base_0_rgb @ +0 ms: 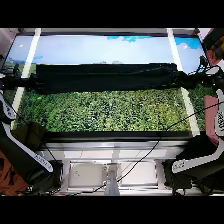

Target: Fold the clothes and pants, and hang the long-sleeved shirts on hangers.

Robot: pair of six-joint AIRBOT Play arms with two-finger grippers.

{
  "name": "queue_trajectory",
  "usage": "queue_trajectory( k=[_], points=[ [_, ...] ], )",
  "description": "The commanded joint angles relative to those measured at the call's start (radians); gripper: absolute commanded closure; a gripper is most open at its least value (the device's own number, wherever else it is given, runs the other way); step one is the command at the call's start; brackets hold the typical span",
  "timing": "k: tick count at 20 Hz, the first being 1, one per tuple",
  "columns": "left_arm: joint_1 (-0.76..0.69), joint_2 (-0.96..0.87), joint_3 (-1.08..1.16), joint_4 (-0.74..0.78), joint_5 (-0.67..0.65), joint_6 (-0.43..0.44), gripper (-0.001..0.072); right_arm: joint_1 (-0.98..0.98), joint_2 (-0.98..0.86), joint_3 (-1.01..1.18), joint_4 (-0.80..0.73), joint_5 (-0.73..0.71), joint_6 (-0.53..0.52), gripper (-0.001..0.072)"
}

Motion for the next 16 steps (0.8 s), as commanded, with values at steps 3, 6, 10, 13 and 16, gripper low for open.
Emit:
queue_trajectory(
  k=[3, 6, 10, 13, 16],
  points=[
    [-0.002, 0.106, 0.003, -0.078, -0.011, 0.066, 0.0690, 0.000, 0.066, 0.000, 0.002, 0.076, -0.032, 0.0297],
    [0.000, 0.212, 0.002, -0.021, -0.018, 0.074, 0.0691, 0.008, 0.155, 0.000, 0.003, 0.092, -0.040, 0.0378],
    [-0.005, 0.318, 0.002, -0.009, -0.097, 0.074, 0.0691, 0.109, 0.224, 0.000, 0.089, 0.067, -0.046, 0.0655],
    [-0.006, 0.375, 0.002, -0.009, -0.113, 0.041, 0.0690, 0.280, 0.224, 0.000, 0.162, -0.042, -0.045, 0.0656],
    [-0.016, 0.416, 0.002, -0.010, -0.149, 0.016, 0.0691, 0.505, 0.214, 0.000, 0.175, -0.241, 0.017, 0.0657]
  ],
)
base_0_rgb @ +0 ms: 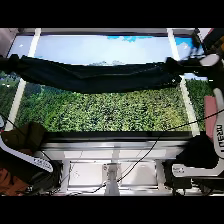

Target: Fold the clothes and pants, and hang the long-sleeved shirts on hangers.

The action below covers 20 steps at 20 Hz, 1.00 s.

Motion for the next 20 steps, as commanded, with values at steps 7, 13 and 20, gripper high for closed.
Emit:
queue_trajectory(
  k=[7, 13, 20],
  points=[
    [-0.121, 0.153, 0.000, -0.001, -0.034, -0.104, 0.0691, 0.573, -0.185, 0.089, 0.040, -0.415, 0.230, 0.0659],
    [-0.188, 0.179, 0.000, -0.002, -0.048, -0.126, 0.0691, 0.674, -0.497, 0.449, 0.042, -0.225, 0.291, 0.0660],
    [-0.270, 0.180, 0.000, -0.106, -0.046, -0.204, 0.0691, 0.762, -0.744, 0.658, 0.188, -0.404, 0.523, 0.0662]
  ],
)
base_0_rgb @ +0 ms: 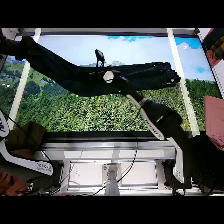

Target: Fold the clothes and pants, and hang the long-sleeved shirts on hangers.

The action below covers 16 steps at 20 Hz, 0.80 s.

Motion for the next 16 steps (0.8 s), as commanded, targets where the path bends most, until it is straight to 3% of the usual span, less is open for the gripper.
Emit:
queue_trajectory(
  k=[1, 3, 11, 13, 16],
  points=[
    [-0.038, 0.001, 0.000, -0.086, 0.008, -0.053, 0.0691, 0.049, -0.117, 0.065, 0.128, -0.151, 0.157, 0.0662],
    [-0.054, 0.001, 0.000, -0.126, 0.023, -0.055, 0.0690, 0.058, -0.155, 0.065, 0.175, -0.159, 0.203, 0.0662],
    [-0.157, -0.003, -0.002, -0.185, 0.117, -0.055, 0.0690, 0.046, -0.167, 0.065, 0.161, -0.135, 0.184, 0.0663],
    [-0.196, -0.003, -0.015, -0.139, 0.137, -0.053, 0.0690, 0.017, -0.154, 0.065, 0.132, -0.061, 0.175, 0.0661],
    [-0.259, -0.012, -0.031, -0.001, 0.152, -0.051, 0.0690, -0.067, -0.105, 0.065, 0.031, 0.118, 0.080, 0.0660]
  ],
)
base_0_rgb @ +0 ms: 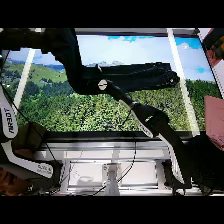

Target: Fold the clothes and pants, and hang the long-sleeved shirts on hangers.

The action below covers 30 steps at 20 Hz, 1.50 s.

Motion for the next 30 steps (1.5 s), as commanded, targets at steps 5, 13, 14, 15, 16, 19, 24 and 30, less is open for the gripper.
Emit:
queue_trajectory(
  k=[5, 13, 14, 15, 16, 19, 24, 30],
  points=[
    [-0.158, -0.121, -0.012, 0.158, 0.046, 0.001, 0.0690, -0.226, 0.142, 0.001, -0.207, 0.285, -0.070, 0.0659],
    [-0.358, -0.348, -0.012, 0.050, 0.233, 0.005, 0.0689, -0.406, 0.388, -0.035, -0.364, 0.475, -0.285, 0.0658],
    [-0.377, -0.364, -0.012, 0.048, 0.247, 0.005, 0.0688, -0.423, 0.412, -0.035, -0.385, 0.498, -0.300, 0.0657],
    [-0.394, -0.379, -0.012, 0.049, 0.254, 0.005, 0.0688, -0.438, 0.431, -0.035, -0.399, 0.516, -0.307, 0.0657],
    [-0.407, -0.392, -0.012, 0.049, 0.255, 0.005, 0.0620, -0.453, 0.451, -0.035, -0.408, 0.531, -0.323, 0.0657],
    [-0.429, -0.415, -0.012, 0.013, 0.254, 0.003, 0.0010, -0.486, 0.489, -0.035, -0.415, 0.563, -0.331, 0.0657],
    [-0.369, -0.407, -0.010, -0.180, 0.261, 0.035, 0.0013, -0.501, 0.511, -0.035, -0.455, 0.640, -0.372, 0.0657],
    [-0.150, -0.289, -0.010, -0.010, 0.106, 0.201, 0.0014, -0.520, 0.519, -0.035, -0.524, 0.713, -0.428, 0.0657]
  ],
)
